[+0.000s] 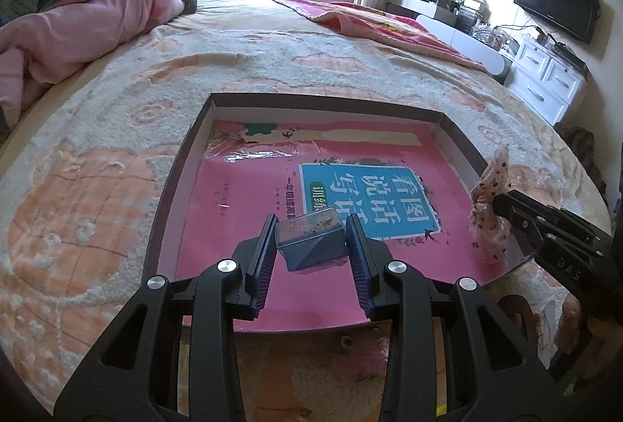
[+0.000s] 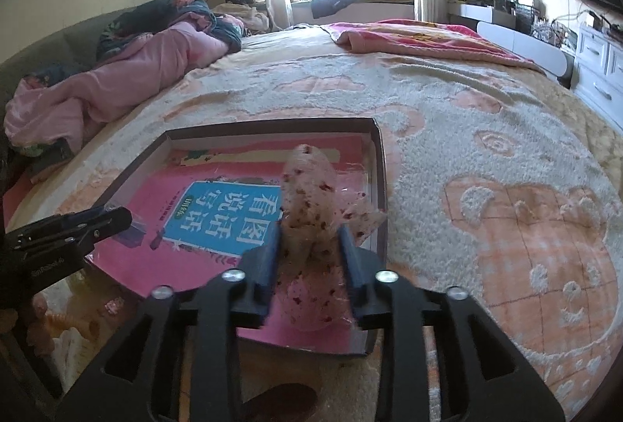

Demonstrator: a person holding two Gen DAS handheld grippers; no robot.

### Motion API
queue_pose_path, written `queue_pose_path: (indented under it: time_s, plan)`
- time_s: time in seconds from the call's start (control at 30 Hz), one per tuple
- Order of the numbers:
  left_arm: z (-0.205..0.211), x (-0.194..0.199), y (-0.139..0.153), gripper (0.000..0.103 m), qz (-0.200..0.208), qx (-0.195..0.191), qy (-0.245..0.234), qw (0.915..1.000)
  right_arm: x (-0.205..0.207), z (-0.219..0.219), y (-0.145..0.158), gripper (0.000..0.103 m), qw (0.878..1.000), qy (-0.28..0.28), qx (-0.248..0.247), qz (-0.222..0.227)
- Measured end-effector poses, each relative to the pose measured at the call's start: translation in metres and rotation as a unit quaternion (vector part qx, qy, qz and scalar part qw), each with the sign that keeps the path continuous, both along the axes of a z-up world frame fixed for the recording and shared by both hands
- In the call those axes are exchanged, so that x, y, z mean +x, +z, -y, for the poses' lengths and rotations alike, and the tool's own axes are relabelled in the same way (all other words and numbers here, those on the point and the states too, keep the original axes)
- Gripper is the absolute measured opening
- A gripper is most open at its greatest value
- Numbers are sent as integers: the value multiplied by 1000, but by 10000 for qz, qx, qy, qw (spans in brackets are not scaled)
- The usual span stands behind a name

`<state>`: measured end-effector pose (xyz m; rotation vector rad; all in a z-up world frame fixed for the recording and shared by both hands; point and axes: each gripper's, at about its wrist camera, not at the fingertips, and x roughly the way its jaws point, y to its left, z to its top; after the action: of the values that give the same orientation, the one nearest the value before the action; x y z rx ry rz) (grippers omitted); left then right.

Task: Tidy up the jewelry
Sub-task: 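Open the left tool to drop the blue box while the right tool releases the bow into the tray, then withdraw both tools from the tray toward the remaining jewelry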

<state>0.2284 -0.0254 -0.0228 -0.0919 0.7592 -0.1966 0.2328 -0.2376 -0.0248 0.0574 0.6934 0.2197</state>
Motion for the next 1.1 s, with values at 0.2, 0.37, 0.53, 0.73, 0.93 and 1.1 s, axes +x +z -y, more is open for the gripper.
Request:
queue_pose_path:
  time_s: [0.2, 0.37, 0.53, 0.73, 0.93, 1.1]
  plan:
    - [2, -1, 2, 33, 80, 101, 32, 9999, -8, 8, 6, 61, 9997, -113, 132, 170]
    - [2, -4, 6, 44, 164, 98, 56, 9998, -19, 17, 14, 75, 9984, -300, 119, 463]
    - [1, -9, 12, 58, 299, 45, 166, 9994, -35, 23, 25, 88, 9956, -408, 68, 846]
    - [-4, -24, 28, 83, 620, -10, 332, 9975, -53, 23, 39, 94, 9921, -422, 50, 1181]
    - [-11, -42, 43, 92, 880, -45, 491, 9949, -67, 19, 49, 95, 9910, -351, 32, 1295]
    - [-19, -61, 51, 92, 1060, -75, 600, 9925, -80, 16, 55, 96, 9898, -332, 18, 1388]
